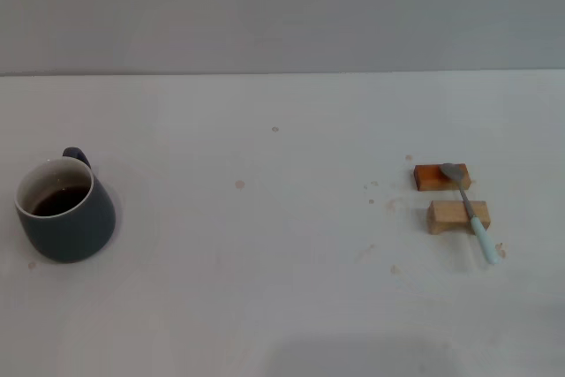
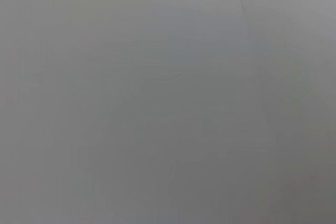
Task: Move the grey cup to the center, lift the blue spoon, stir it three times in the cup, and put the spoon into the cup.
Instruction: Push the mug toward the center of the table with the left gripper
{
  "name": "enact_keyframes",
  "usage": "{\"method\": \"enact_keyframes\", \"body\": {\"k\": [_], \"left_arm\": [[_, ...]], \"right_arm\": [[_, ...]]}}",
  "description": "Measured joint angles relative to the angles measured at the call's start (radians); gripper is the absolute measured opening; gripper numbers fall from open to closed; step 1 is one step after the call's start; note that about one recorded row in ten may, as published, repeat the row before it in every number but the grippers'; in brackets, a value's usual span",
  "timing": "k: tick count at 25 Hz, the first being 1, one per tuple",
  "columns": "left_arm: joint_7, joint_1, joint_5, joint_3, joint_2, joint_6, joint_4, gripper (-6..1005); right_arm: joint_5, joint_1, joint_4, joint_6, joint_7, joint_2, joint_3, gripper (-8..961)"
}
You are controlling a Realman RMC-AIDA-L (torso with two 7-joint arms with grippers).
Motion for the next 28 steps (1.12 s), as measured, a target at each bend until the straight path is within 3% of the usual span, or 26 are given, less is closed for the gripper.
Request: {"method": "enact_keyframes", "body": {"k": [15, 28], "left_arm": [[0.011, -0.023, -0.005, -0.001, 0.004, -0.022, 0.012, -2], [0.269, -0.121, -0.001, 0.000, 0.004, -0.173, 0.026, -2]], "right_arm": [[0.000, -0.002, 0.001, -0.004, 0.001, 0.000, 0.000, 790], [0.001, -0.013, 0.002, -0.011, 0.001, 0.000, 0.000, 788]]}}
